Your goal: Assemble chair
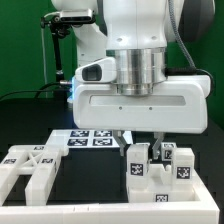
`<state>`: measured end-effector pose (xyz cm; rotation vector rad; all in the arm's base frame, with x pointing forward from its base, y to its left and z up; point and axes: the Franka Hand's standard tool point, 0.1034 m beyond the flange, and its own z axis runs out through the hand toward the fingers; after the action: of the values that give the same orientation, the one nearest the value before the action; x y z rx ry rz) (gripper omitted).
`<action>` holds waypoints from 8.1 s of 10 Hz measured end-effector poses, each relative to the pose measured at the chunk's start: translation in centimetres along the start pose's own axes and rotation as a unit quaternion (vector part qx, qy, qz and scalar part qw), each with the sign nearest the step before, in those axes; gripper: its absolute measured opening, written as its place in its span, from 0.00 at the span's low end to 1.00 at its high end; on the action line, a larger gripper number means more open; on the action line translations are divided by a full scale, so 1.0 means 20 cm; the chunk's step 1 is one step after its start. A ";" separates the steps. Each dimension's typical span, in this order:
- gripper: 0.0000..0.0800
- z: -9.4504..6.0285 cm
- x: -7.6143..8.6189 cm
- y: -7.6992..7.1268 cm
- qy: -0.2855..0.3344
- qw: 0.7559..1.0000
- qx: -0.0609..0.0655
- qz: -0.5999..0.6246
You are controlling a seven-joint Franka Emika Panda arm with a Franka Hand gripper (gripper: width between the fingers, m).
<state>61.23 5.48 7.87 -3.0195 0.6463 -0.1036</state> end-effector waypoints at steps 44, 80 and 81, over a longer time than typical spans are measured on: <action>0.36 0.04 -0.01 0.02 0.003 0.999 0.003 0.039; 0.36 0.00 -0.05 0.03 0.019 0.960 -0.007 -0.280; 0.36 0.00 -0.05 0.03 0.019 0.963 -0.007 -0.269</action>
Offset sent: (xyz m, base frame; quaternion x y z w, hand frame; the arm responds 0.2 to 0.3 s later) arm -0.0020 -0.0002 0.0025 0.0001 0.0015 0.2191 0.9757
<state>60.16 5.40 7.68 -3.1198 -0.1907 -0.1762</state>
